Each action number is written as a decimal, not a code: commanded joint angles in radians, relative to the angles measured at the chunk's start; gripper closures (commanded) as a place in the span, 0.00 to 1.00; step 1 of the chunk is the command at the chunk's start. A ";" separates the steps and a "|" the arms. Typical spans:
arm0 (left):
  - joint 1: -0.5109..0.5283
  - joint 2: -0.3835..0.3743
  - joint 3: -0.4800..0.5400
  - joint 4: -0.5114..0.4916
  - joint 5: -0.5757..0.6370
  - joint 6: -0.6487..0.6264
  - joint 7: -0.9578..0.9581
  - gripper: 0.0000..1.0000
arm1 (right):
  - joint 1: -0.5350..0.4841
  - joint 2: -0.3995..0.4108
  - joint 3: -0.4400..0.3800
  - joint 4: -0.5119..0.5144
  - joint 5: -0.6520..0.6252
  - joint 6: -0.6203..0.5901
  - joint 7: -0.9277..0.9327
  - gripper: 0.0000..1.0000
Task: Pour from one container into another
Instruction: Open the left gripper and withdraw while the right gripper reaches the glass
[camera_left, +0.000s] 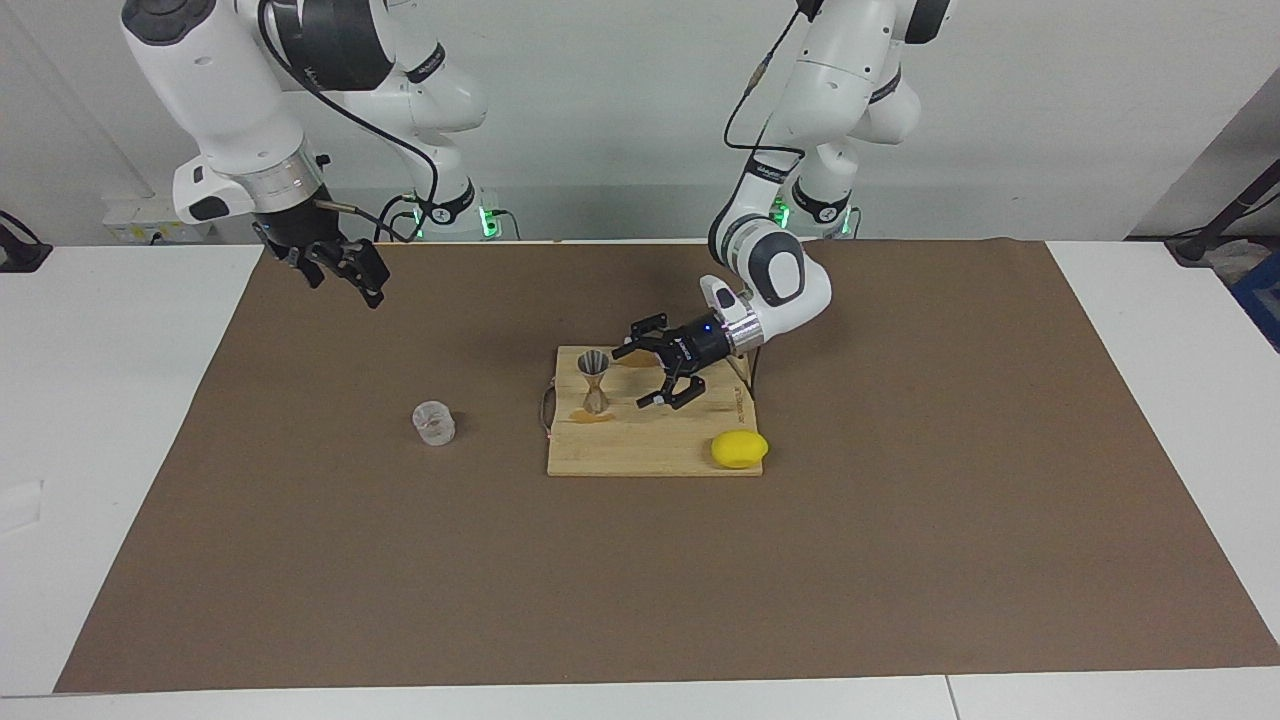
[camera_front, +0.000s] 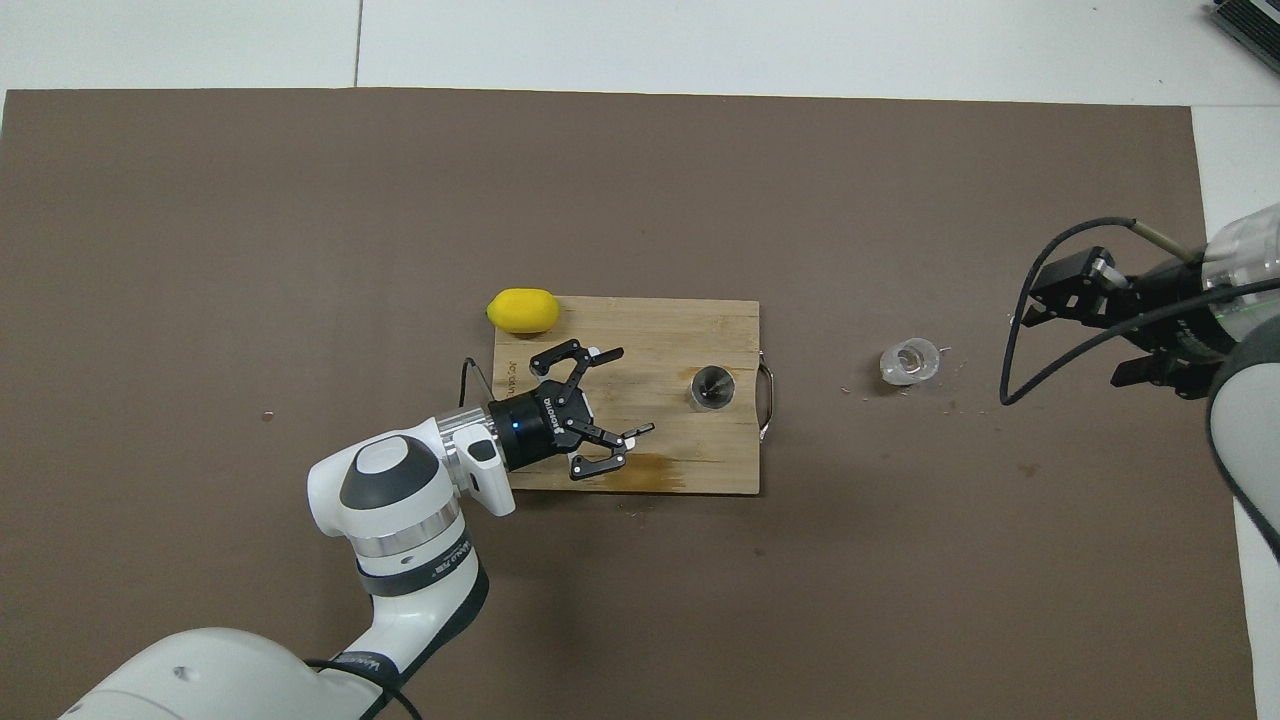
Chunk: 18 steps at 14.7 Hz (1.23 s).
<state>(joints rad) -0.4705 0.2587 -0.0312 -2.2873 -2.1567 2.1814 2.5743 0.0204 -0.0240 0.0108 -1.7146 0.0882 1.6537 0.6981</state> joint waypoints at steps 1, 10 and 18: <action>0.091 -0.073 -0.003 -0.098 0.120 -0.064 0.021 0.00 | -0.025 0.024 0.003 -0.017 0.100 0.015 0.218 0.00; 0.556 -0.072 0.002 -0.023 0.887 -0.247 0.011 0.00 | -0.091 0.190 0.003 -0.042 0.298 0.096 0.425 0.00; 0.786 0.031 0.005 0.359 1.463 -0.484 -0.060 0.00 | -0.189 0.311 0.005 -0.131 0.396 0.290 0.402 0.00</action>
<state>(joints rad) 0.2833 0.2295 -0.0170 -2.0438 -0.7852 1.7661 2.5376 -0.1408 0.2822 0.0044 -1.7955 0.4386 1.8871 1.1163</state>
